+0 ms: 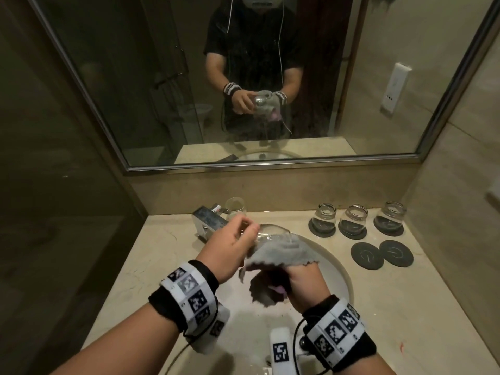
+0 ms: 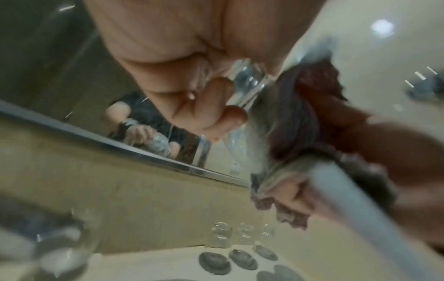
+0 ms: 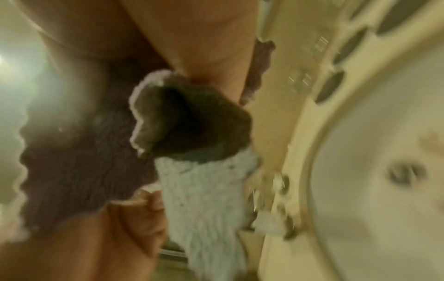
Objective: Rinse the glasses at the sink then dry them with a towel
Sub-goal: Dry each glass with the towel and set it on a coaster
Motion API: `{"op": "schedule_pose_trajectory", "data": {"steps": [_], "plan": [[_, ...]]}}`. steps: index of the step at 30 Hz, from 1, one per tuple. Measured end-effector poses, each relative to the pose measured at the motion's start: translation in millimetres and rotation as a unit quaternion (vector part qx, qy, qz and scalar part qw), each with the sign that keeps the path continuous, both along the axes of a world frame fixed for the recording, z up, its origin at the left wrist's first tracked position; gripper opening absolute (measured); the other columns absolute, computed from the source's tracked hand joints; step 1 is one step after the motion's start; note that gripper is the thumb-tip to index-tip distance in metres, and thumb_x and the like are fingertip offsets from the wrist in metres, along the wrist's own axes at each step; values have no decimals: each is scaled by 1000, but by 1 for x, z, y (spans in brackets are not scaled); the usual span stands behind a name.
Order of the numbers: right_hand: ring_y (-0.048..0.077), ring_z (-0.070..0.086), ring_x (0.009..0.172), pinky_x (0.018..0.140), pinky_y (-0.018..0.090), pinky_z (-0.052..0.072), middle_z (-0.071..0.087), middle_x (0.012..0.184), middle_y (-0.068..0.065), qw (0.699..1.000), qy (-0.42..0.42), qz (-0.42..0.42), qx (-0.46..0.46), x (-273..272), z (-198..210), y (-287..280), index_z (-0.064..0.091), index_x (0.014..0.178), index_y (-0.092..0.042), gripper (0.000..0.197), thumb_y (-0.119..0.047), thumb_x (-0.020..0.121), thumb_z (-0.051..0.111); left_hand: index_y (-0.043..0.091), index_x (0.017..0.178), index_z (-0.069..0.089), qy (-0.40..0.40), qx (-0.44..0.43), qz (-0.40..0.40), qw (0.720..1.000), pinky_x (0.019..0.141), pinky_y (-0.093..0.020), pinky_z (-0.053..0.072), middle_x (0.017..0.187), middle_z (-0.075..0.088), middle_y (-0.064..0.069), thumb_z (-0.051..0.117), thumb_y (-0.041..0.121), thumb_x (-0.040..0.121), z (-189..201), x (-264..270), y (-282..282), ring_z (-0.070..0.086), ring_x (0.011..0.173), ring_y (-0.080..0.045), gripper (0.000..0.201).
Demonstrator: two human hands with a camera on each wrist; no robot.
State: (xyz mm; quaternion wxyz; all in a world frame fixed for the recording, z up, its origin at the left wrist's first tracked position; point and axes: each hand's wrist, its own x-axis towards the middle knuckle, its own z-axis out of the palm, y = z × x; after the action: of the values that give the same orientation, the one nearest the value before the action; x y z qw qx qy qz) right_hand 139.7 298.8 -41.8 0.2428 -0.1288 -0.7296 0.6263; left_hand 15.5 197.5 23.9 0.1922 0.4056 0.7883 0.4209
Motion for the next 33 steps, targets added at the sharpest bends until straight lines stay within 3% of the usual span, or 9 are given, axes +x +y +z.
{"op": "schedule_pose_trajectory", "data": {"steps": [3, 7, 11, 13, 16, 18, 23, 29, 33], "plan": [[37, 65, 90, 79, 43, 56, 69, 98, 26, 998, 26, -63, -12, 0, 5, -2, 68, 95, 7, 19, 4, 78, 60, 23, 105, 55, 35, 10, -13, 999, 53, -12, 37, 71, 57, 10, 44, 43, 99, 0, 1, -2, 54, 57, 4, 24], [5, 56, 89, 95, 7, 36, 71, 86, 1, 989, 45, -19, 143, 4, 10, 2, 68, 90, -12, 17, -12, 78, 55, 16, 102, 60, -157, -12, 53, 986, 46, -24, 40, 81, 62, -7, 29, 64, 94, -1, -2, 3, 56, 54, -22, 58], [26, 65, 75, 84, 45, 55, 67, 80, 16, 941, 61, -1, -332, 2, 18, -9, 64, 87, 3, 12, 6, 75, 61, 24, 100, 55, 62, 20, -10, 998, 64, -22, 43, 84, 61, 9, 40, 47, 99, -2, -1, -3, 58, 73, -9, 27], [30, 63, 69, 67, 39, 56, 66, 77, 22, 897, 32, -20, -441, 1, 18, -11, 61, 86, 10, 11, 6, 76, 61, 29, 108, 53, 99, 24, -20, 995, 67, -20, 42, 87, 60, 15, 39, 55, 93, -3, -3, -5, 57, 75, 0, 32], [20, 61, 75, 71, 29, 52, 69, 82, 11, 969, 15, -153, -191, -1, 17, -5, 63, 83, -6, 19, -12, 69, 74, 26, 107, 59, -91, 20, 17, 996, 51, -24, 42, 84, 65, 0, 31, 74, 89, -3, -5, -1, 52, 54, -10, 58], [18, 61, 95, 90, 28, 48, 70, 100, 7, 995, 47, -71, -50, 1, 12, -1, 65, 98, -11, 21, -18, 78, 65, 24, 100, 61, -147, 8, 38, 988, 49, -27, 41, 83, 63, -4, 35, 76, 86, -1, -4, 2, 51, 55, -15, 59], [37, 65, 86, 74, 42, 55, 66, 98, 32, 948, 31, 16, -317, -1, -3, -3, 63, 99, 17, 21, 15, 79, 56, 23, 108, 54, 74, 16, -24, 997, 63, -15, 38, 84, 59, 11, 46, 47, 96, 0, 2, -5, 52, 70, 5, 28], [20, 63, 83, 73, 32, 53, 73, 81, 6, 987, 43, -40, 152, 2, 6, 5, 64, 86, -15, 12, -17, 74, 64, 11, 100, 57, -144, 4, 46, 988, 43, -21, 36, 76, 56, -4, 34, 56, 97, 2, 7, 0, 46, 48, -8, 50], [33, 67, 79, 67, 41, 56, 71, 83, 17, 977, 77, 48, -195, 4, 12, -6, 70, 80, -8, 14, -15, 68, 74, 24, 107, 52, 76, -5, -31, 997, 61, -19, 37, 82, 56, 15, 42, 45, 99, 1, 5, -6, 52, 67, 2, 24]]}}
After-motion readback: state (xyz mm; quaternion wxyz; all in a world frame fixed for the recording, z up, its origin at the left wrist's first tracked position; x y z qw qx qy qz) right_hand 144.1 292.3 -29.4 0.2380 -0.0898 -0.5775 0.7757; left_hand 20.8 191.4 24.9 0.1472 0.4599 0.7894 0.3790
